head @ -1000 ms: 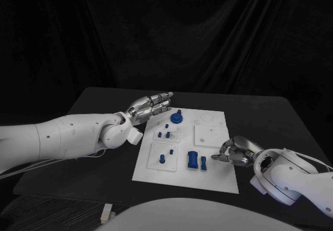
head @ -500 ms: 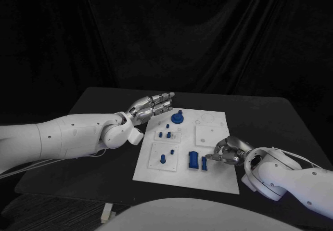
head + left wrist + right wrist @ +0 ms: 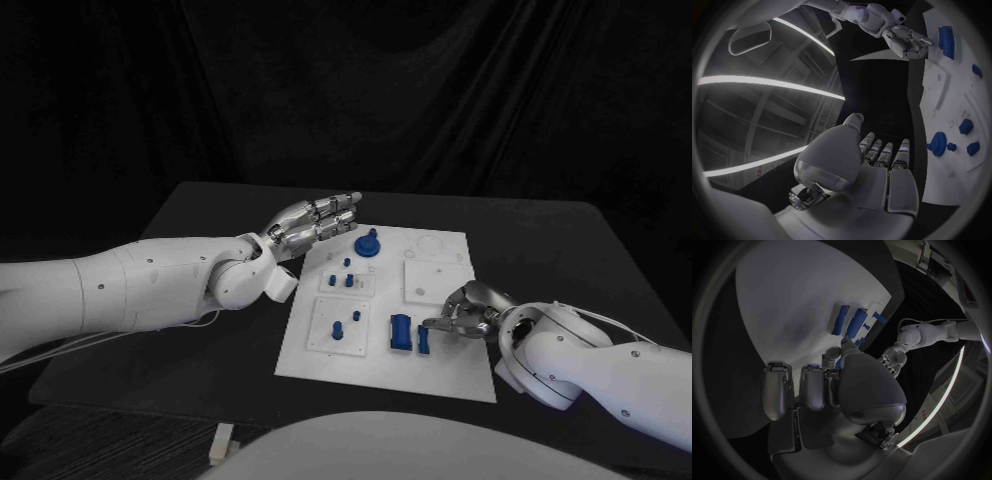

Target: Assemble the parts on the task board

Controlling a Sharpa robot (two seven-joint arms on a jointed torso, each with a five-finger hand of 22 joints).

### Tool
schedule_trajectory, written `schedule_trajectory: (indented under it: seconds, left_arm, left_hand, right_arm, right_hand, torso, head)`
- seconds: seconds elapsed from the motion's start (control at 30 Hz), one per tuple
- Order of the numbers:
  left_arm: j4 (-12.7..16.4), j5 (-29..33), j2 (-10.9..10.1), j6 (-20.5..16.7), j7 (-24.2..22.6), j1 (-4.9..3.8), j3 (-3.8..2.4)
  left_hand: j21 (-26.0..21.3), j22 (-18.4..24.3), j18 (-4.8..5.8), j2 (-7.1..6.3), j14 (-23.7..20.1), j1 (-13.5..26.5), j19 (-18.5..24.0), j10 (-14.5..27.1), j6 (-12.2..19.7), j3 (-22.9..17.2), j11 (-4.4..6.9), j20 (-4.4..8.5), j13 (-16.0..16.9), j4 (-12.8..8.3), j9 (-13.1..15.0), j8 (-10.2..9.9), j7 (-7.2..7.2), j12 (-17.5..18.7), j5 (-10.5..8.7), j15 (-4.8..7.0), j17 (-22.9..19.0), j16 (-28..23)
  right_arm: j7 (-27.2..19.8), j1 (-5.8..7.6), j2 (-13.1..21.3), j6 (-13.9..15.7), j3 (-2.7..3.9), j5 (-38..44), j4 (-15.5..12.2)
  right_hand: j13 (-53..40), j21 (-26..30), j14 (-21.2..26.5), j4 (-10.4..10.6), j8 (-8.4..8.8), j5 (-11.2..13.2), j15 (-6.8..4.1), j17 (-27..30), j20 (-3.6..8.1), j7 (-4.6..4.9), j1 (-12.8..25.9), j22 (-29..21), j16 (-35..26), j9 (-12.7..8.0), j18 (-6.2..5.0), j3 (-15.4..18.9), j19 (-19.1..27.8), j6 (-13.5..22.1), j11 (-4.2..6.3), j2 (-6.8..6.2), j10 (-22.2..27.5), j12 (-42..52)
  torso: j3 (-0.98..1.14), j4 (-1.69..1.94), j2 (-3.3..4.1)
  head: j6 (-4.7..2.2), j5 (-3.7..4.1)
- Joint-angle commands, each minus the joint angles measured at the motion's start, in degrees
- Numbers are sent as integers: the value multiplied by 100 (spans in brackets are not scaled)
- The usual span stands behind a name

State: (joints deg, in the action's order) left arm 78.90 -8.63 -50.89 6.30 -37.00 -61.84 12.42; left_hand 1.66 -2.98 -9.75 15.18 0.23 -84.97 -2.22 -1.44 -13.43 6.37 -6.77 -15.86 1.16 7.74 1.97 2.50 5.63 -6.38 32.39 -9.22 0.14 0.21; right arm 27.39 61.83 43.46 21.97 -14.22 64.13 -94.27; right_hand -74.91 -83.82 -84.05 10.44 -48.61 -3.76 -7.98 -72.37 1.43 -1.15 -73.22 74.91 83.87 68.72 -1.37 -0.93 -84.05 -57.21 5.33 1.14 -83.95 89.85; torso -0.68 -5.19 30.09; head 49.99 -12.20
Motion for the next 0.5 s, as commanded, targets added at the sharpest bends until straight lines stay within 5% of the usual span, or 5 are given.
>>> schedule_trajectory:
  seconds: [0.03,0.5]
  left_arm:
    - [8,-11,11,30,-93,3,-6]
    - [10,-11,13,41,-94,3,-6]
  left_hand:
    - [29,-6,-63,-28,-8,17,-11,-19,-52,-17,-23,12,9,-23,5,38,7,-17,28,28,-7,-11]
    - [29,-6,-63,-25,-8,17,-11,-19,-51,-22,-24,9,8,-26,4,38,10,-16,30,25,-7,-12]
  right_arm:
    - [209,-28,-41,-145,2,59,46]
    - [389,-72,-134,-328,2,249,85]
  right_hand:
    - [-1509,-8,-309,-42,-34,-30,-47,10,37,-88,-102,1301,-11,27,-21,-1,-330,-76,29,46,-605,15]
    - [-1509,5,-306,-154,-30,-27,-51,24,43,-89,-216,1297,-18,51,-24,-3,-324,-75,31,15,-605,15]
  torso:
    - [0,6,-7]
    - [-2,18,-4]
  head:
    - [1,0]
    - [1,12]
